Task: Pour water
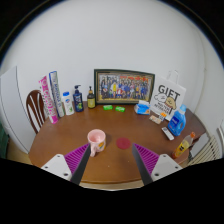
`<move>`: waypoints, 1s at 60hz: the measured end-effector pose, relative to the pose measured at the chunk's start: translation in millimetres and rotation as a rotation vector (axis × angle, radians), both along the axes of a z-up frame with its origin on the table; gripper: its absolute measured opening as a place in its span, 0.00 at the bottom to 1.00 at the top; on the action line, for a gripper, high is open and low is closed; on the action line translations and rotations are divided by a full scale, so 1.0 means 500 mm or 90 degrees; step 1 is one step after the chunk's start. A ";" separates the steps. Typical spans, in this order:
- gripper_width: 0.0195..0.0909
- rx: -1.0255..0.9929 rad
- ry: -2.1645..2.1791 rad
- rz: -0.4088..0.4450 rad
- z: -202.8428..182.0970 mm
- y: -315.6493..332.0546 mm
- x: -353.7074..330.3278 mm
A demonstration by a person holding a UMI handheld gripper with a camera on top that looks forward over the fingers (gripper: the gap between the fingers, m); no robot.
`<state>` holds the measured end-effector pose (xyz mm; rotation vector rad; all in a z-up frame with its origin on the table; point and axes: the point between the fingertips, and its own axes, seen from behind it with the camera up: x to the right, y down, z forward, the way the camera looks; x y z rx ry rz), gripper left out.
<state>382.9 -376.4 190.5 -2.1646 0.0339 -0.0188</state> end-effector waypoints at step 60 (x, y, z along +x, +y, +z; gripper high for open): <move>0.93 0.044 0.024 -0.056 -0.419 0.076 0.859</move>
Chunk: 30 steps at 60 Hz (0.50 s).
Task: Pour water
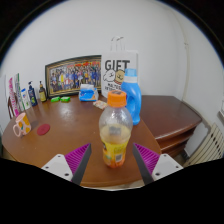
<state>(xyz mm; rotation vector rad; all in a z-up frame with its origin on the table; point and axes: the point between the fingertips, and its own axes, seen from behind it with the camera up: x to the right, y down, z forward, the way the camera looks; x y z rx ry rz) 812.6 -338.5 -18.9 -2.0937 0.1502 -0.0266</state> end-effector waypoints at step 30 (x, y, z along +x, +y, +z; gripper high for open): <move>0.12 0.037 -0.018 0.011 -0.022 0.105 0.025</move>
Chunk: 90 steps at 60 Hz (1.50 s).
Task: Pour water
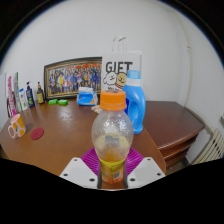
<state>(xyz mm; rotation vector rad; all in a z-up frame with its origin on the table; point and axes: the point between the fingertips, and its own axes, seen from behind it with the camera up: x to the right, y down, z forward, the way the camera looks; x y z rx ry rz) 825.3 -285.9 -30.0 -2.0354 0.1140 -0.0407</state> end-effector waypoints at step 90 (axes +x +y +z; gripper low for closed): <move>0.12 0.002 -1.242 0.323 0.298 0.330 -0.784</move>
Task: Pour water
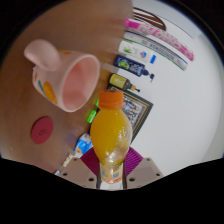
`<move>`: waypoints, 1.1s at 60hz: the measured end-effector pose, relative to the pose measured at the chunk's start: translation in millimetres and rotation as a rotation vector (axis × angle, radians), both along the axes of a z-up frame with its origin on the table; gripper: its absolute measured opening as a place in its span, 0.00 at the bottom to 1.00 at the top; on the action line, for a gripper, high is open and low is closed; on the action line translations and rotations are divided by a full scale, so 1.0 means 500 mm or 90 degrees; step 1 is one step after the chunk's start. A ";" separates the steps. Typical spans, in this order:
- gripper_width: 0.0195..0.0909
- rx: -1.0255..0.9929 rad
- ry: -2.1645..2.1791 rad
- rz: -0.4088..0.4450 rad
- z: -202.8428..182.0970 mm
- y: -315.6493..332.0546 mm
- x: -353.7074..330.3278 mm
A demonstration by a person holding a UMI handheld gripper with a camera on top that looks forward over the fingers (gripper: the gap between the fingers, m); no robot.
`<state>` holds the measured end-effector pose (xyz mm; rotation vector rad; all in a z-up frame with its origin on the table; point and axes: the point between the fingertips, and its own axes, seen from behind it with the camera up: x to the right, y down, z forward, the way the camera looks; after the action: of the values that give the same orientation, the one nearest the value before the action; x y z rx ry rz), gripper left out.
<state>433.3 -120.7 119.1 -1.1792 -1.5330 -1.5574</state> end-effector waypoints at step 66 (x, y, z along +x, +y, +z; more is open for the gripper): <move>0.23 -0.127 1.257 -0.151 -0.242 -0.008 0.053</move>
<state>459.7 -124.5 -1.7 -1.9343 -0.1227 0.1628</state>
